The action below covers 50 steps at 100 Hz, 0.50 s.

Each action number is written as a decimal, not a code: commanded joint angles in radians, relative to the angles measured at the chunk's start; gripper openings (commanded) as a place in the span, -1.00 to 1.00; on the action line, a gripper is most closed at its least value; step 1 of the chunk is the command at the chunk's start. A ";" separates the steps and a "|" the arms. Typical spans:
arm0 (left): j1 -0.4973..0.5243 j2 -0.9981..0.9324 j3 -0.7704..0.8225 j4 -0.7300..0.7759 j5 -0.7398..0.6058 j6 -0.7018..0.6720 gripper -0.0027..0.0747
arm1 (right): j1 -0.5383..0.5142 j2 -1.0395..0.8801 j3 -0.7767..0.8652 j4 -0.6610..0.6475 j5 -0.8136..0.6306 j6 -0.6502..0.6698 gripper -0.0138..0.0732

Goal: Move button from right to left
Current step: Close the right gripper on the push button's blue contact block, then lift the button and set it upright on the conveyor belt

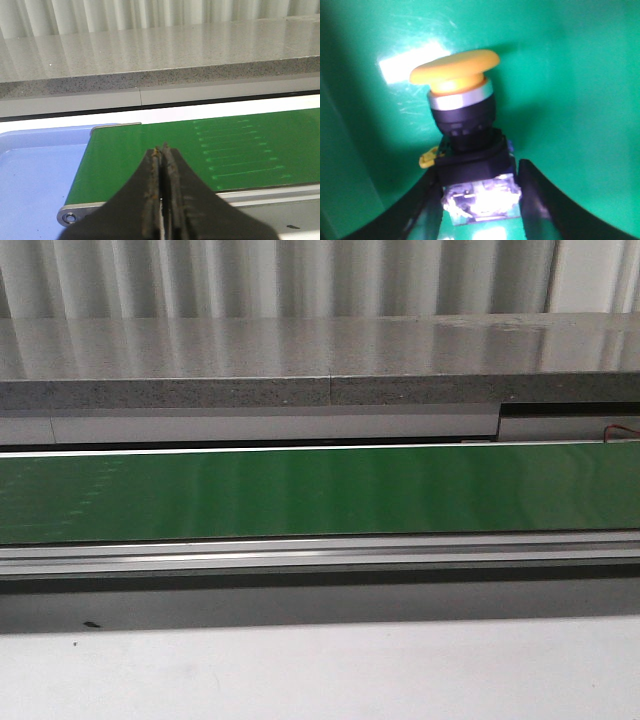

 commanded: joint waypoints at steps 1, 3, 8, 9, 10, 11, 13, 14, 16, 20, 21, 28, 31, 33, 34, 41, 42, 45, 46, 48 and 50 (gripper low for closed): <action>0.000 -0.032 0.039 -0.009 -0.078 -0.008 -0.99 | -0.001 -0.098 -0.027 0.003 0.011 -0.013 -0.21; 0.000 -0.032 0.039 -0.009 -0.078 -0.008 -0.99 | -0.001 -0.110 -0.027 0.003 0.017 -0.013 -0.21; 0.000 -0.032 0.039 -0.009 -0.078 -0.008 -0.98 | 0.000 -0.140 -0.027 0.005 0.035 -0.013 -0.21; 0.000 -0.032 0.039 -0.009 -0.078 -0.008 -0.98 | 0.000 -0.150 -0.027 0.005 0.040 -0.013 -0.21; 0.000 -0.032 0.039 -0.009 -0.078 -0.008 -0.99 | 0.000 -0.154 -0.027 0.005 0.042 -0.012 -0.21; 0.000 -0.032 0.039 -0.009 -0.078 -0.008 -0.98 | 0.000 -0.163 -0.027 0.005 0.048 -0.012 -0.21; 0.000 -0.032 0.039 -0.009 -0.078 -0.008 -0.99 | 0.000 -0.176 -0.027 0.006 0.053 -0.012 -0.21; 0.000 -0.032 0.039 -0.009 -0.078 -0.008 -0.98 | 0.000 -0.181 -0.027 0.008 0.059 -0.012 -0.21; 0.000 -0.032 0.039 -0.009 -0.078 -0.008 -0.98 | 0.000 -0.193 -0.027 0.014 0.068 -0.011 -0.21; 0.000 -0.032 0.039 -0.009 -0.078 -0.008 -0.99 | 0.004 -0.220 -0.027 0.024 0.086 -0.011 -0.21; 0.000 -0.032 0.039 -0.009 -0.078 -0.008 -0.99 | 0.005 -0.224 -0.027 0.026 0.094 -0.011 -0.21; 0.000 -0.032 0.039 -0.009 -0.078 -0.008 -0.98 | 0.021 -0.266 -0.027 0.032 0.128 -0.011 -0.21; 0.000 -0.032 0.039 -0.009 -0.078 -0.008 -0.98 | 0.030 -0.280 -0.027 0.035 0.139 -0.009 -0.21; 0.000 -0.032 0.039 -0.009 -0.078 -0.008 -0.98 | 0.039 -0.290 -0.027 0.038 0.146 -0.007 -0.21; 0.000 -0.032 0.039 -0.009 -0.078 -0.008 -0.99 | 0.042 -0.296 -0.027 0.038 0.148 -0.005 -0.21; 0.000 -0.032 0.039 -0.009 -0.078 -0.008 -0.99 | 0.082 -0.323 -0.027 0.040 0.167 0.018 -0.21; 0.000 -0.032 0.039 -0.009 -0.078 -0.008 -0.98 | 0.087 -0.324 -0.027 0.040 0.170 0.021 -0.21; 0.000 -0.032 0.039 -0.009 -0.078 -0.008 -0.98 | 0.104 -0.332 -0.027 0.040 0.176 0.032 -0.21; 0.000 -0.032 0.039 -0.009 -0.078 -0.008 -0.98 | 0.112 -0.335 -0.027 0.040 0.179 0.039 -0.21; 0.000 -0.032 0.039 -0.009 -0.078 -0.008 -0.99 | 0.122 -0.337 -0.027 0.040 0.181 0.047 -0.21; 0.000 -0.032 0.039 -0.009 -0.078 -0.008 -0.99 | 0.137 -0.339 -0.027 0.040 0.184 0.055 -0.21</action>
